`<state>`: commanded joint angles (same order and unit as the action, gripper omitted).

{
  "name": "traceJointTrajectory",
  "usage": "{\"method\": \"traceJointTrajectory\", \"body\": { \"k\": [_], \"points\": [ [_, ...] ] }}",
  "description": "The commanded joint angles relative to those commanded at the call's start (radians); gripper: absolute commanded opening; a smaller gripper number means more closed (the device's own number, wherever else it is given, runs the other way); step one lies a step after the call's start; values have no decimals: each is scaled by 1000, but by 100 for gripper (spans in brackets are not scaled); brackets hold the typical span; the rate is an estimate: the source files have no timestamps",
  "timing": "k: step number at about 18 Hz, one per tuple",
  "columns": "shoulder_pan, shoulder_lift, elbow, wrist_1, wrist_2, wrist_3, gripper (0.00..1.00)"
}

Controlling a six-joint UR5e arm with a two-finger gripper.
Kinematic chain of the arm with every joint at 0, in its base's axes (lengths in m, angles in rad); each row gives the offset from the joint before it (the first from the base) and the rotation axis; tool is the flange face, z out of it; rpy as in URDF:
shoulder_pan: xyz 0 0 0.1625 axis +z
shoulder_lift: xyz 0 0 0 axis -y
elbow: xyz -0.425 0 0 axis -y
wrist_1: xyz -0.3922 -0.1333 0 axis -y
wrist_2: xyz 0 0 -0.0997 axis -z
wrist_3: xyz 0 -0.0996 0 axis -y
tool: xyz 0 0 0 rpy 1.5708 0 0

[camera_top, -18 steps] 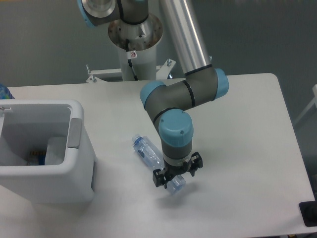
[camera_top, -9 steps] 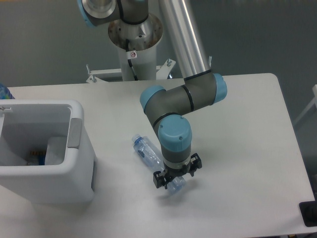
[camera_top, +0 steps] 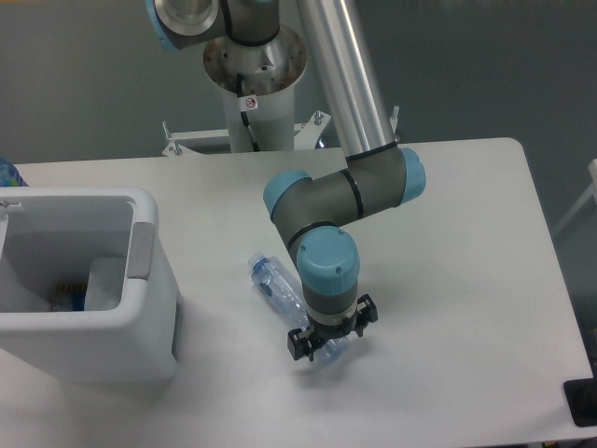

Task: Place the trash in the trash can
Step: 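Close the gripper around the bottle's middle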

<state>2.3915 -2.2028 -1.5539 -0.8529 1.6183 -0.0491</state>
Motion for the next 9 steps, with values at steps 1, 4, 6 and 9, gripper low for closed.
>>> {"method": "traceJointTrajectory", "body": {
  "k": [1, 4, 6, 9],
  "points": [
    [-2, -2, 0, 0, 0, 0, 95],
    [-2, -3, 0, 0, 0, 0, 90],
    [-3, -8, -2, 0, 2, 0, 87],
    [-11, -9, -3, 0, 14, 0, 85]
  ]
}}
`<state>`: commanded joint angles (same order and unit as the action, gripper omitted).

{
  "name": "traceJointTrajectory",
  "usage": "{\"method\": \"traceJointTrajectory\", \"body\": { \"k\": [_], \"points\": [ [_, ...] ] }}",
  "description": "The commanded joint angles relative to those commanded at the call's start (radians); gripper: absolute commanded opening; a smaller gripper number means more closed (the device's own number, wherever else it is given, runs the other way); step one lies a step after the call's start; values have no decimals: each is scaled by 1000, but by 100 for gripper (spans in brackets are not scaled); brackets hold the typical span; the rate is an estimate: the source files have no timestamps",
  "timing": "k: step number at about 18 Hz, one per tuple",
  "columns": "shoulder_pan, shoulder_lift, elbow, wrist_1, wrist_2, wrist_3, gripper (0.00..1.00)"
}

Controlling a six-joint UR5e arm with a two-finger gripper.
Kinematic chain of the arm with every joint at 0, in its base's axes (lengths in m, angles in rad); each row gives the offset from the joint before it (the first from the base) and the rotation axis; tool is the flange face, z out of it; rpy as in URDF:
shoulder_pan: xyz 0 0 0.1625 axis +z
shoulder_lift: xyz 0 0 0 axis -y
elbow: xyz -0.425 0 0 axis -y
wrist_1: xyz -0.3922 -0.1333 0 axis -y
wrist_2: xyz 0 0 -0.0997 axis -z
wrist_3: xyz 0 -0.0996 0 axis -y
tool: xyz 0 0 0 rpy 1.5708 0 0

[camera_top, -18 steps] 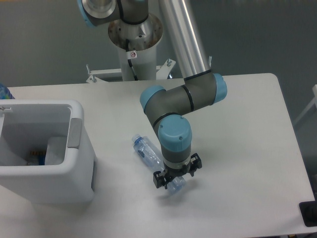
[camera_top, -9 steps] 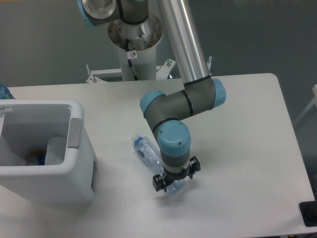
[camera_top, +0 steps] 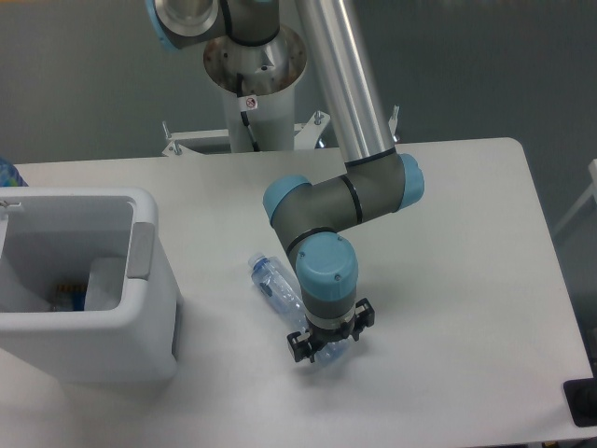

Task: Place the trash in the trash can
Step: 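Close the gripper around the bottle's middle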

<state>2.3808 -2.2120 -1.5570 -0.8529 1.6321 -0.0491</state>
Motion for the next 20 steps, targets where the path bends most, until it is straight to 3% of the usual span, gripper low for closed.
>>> {"method": "traceJointTrajectory", "body": {
  "k": [6, 10, 20],
  "points": [
    [-3, 0, 0, 2, 2, 0, 84],
    [-3, -2, -2, 2, 2, 0, 70],
    [-3, 9, -5, 0, 2, 3, 58]
  ]
}}
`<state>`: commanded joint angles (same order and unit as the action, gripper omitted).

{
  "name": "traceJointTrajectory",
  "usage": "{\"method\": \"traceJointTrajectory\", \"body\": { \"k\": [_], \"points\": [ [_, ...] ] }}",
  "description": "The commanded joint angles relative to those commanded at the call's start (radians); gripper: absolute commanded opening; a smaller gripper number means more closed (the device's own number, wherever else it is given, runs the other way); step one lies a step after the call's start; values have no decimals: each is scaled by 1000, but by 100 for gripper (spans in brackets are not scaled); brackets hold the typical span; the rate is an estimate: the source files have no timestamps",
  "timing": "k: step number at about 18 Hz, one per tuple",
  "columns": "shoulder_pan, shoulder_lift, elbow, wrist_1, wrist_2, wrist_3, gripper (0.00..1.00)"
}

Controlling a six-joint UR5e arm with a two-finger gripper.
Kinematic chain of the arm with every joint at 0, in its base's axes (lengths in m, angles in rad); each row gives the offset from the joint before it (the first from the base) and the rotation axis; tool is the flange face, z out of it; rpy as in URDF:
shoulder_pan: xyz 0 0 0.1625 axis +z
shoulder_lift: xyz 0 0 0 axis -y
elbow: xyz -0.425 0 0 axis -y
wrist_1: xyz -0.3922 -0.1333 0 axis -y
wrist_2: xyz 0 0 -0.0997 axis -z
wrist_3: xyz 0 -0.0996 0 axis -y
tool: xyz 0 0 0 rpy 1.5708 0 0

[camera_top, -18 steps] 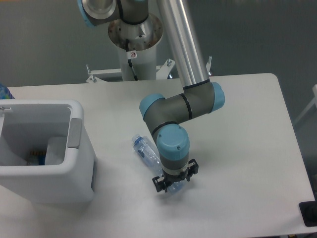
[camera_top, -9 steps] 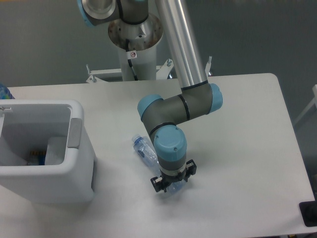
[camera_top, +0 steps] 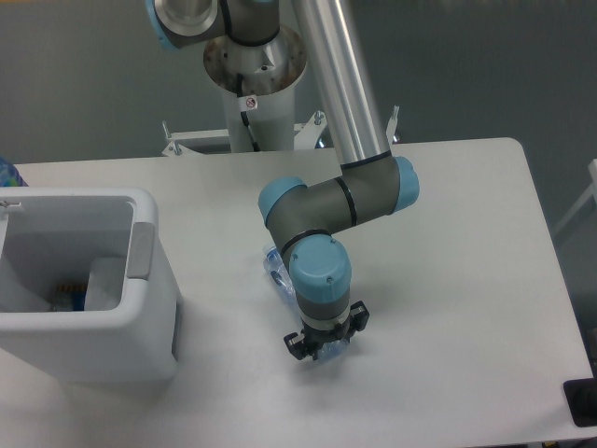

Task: Place the trash in the trash can
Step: 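Close the gripper around the bottle's middle, then lift the bottle and carry it over the trash bin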

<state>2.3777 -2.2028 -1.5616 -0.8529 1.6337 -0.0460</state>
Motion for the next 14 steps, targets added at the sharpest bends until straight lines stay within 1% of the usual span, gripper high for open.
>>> {"method": "traceJointTrajectory", "body": {
  "k": [1, 2, 7, 10, 12, 14],
  "points": [
    [0, 0, 0, -2, 2, 0, 55],
    [0, 2, 0, 0, 2, 2, 55],
    [0, 9, 2, -2, 0, 8, 55],
    [0, 34, 11, -2, -2, 9, 55],
    [0, 58, 32, -3, -5, 9, 55],
    [0, 83, 84, -3, -15, 9, 56]
  ]
}}
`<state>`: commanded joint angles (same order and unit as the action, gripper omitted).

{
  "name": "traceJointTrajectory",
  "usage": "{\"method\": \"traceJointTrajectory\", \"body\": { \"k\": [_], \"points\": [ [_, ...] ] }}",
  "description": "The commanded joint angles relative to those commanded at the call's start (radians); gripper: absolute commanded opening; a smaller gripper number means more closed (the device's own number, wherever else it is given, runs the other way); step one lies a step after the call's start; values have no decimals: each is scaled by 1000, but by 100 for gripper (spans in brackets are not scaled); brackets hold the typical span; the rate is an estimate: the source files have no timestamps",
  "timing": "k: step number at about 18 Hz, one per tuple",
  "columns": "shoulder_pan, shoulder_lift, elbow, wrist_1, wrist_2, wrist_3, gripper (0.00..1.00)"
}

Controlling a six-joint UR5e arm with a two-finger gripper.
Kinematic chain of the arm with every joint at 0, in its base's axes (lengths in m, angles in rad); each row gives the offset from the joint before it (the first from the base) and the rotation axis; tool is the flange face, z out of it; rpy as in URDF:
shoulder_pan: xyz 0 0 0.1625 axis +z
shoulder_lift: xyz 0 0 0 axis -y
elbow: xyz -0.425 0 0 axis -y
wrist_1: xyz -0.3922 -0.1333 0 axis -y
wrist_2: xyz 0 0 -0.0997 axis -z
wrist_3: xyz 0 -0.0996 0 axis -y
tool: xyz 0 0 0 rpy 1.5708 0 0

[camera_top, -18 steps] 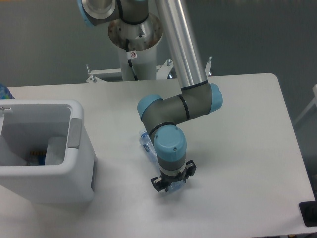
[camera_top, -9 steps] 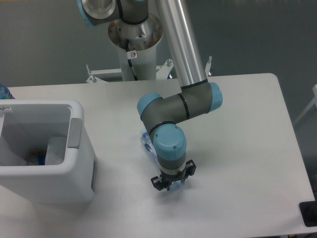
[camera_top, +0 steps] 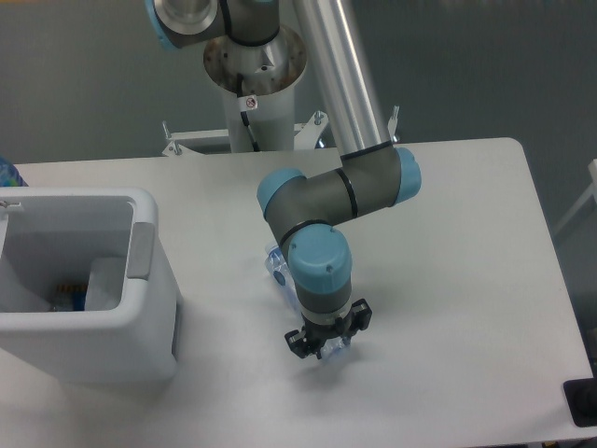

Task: Place the trash in the trash can
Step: 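Lift the bottle and carry it over the trash bin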

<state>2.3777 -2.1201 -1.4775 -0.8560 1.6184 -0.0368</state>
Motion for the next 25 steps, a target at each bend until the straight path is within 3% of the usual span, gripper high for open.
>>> {"method": "traceJointTrajectory", "body": {
  "k": [6, 11, 18, 25],
  "points": [
    [23, 41, 238, 2, -152, -75, 56],
    [40, 110, 312, 35, -241, -104, 56],
    [29, 195, 307, 44, -371, -167, 56],
    [-32, 288, 226, 46, -426, -176, 56]
  ]
}}
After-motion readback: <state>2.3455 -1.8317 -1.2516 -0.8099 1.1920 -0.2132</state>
